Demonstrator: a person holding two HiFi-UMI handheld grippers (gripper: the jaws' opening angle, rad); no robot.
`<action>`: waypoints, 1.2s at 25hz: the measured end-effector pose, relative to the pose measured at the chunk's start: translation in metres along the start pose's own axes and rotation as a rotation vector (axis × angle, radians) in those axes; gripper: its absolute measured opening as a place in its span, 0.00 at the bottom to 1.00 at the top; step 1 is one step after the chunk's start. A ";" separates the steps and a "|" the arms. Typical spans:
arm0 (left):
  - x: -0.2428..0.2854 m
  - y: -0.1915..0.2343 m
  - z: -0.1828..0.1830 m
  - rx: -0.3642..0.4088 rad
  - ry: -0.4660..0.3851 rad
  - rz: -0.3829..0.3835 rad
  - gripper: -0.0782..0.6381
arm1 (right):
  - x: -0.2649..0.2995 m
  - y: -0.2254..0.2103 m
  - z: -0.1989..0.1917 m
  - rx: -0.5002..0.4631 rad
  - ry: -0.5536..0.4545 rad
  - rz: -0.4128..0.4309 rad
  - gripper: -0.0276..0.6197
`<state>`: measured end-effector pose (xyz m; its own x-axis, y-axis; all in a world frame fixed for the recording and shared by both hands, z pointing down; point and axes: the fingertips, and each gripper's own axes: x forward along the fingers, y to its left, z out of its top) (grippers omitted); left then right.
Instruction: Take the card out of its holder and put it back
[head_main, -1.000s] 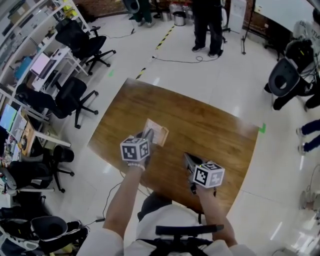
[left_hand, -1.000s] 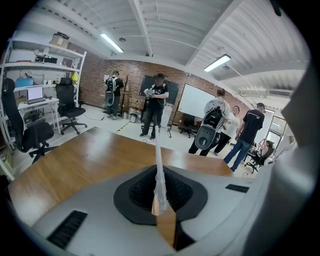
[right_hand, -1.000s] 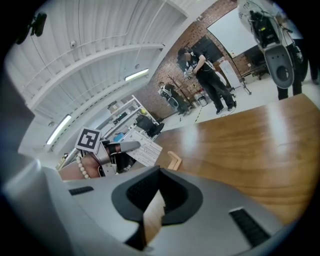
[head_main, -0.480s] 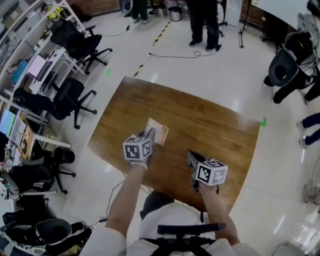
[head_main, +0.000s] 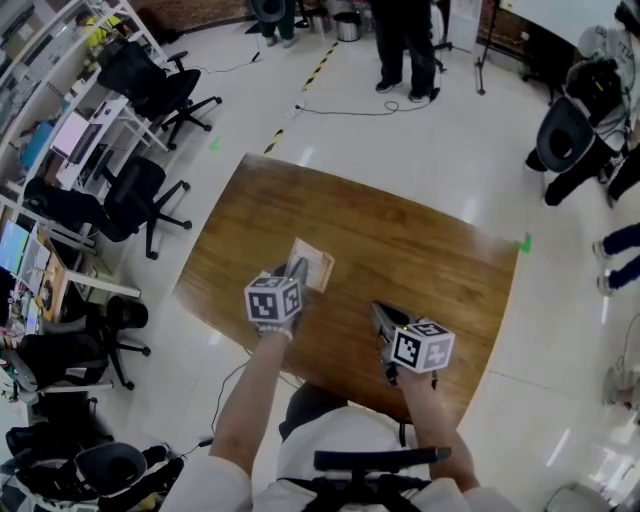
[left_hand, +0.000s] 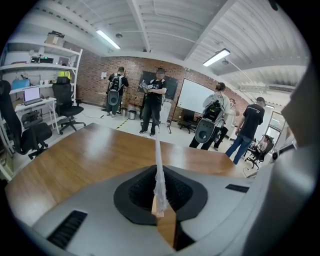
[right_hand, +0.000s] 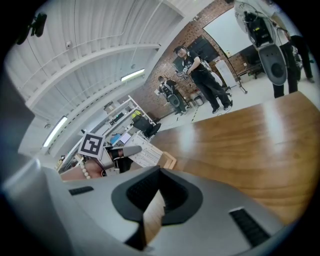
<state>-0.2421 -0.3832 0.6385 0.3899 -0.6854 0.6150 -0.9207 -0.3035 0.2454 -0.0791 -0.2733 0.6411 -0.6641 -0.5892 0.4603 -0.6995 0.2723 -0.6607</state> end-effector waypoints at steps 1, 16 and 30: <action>0.000 0.000 0.000 0.003 0.001 0.001 0.13 | 0.000 -0.001 -0.001 0.002 0.001 0.001 0.06; 0.007 0.002 -0.008 0.003 0.017 0.000 0.13 | 0.000 -0.005 -0.001 0.006 -0.007 -0.012 0.06; 0.024 0.003 -0.025 0.028 0.074 -0.009 0.13 | 0.001 -0.011 -0.003 0.016 -0.015 -0.032 0.06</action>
<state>-0.2362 -0.3841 0.6725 0.3948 -0.6322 0.6666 -0.9159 -0.3284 0.2310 -0.0725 -0.2746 0.6507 -0.6370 -0.6088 0.4729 -0.7163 0.2407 -0.6550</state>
